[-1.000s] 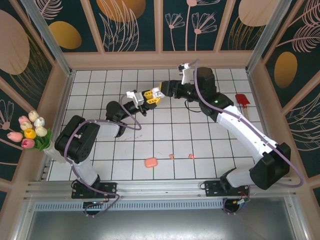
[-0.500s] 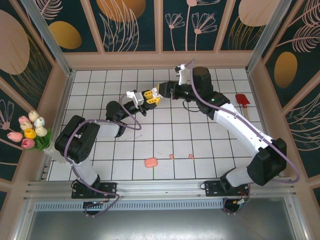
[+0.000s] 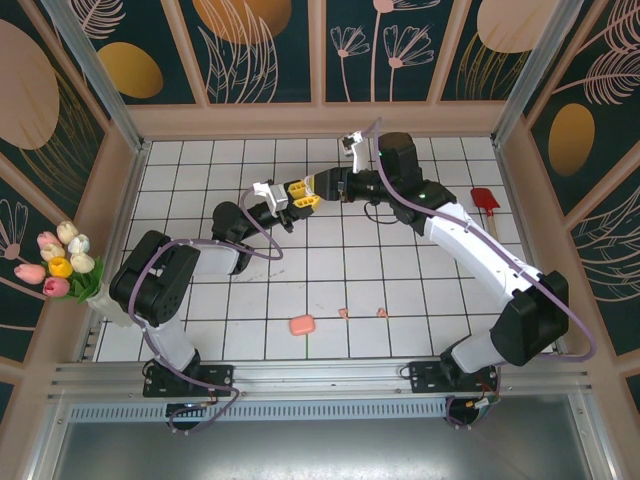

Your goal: Insert wireless bluetooth earbuds into charging case

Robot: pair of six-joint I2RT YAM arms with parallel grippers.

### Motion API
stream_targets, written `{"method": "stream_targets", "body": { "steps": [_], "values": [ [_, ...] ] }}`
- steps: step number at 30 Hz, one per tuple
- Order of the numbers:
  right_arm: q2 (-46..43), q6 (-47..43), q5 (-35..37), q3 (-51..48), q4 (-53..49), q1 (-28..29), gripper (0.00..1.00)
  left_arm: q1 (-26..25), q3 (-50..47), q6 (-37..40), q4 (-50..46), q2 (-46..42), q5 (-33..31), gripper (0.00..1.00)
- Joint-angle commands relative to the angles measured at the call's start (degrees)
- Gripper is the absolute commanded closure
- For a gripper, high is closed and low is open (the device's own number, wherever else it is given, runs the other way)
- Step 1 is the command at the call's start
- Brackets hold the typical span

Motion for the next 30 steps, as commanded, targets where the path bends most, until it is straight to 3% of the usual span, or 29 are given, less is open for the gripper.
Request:
{"method": "stream_targets", "body": {
  "steps": [1,7,16,30],
  "values": [
    [-0.6,-0.9,0.2,1.0,0.3,-0.9,0.48,-0.1,1.2,-0.2,1.0,0.1,1.0,1.0],
    [-4.8,2.9,4.7,-1.7,6.5,-3.6,0.47,-0.1,1.1,0.0,0.8,-0.1,1.1,1.0],
    [-6.2,4.1,3.9,-1.2,6.1,-4.4,0.48,-0.1,1.3,-0.4,0.9,-0.1,1.0,1.0],
    [-8.3,5.0,2.0,-6.7,3.5,1.2,0.48,-0.1,1.8,-0.3,0.5,0.3,0.9,1.0]
  ]
}}
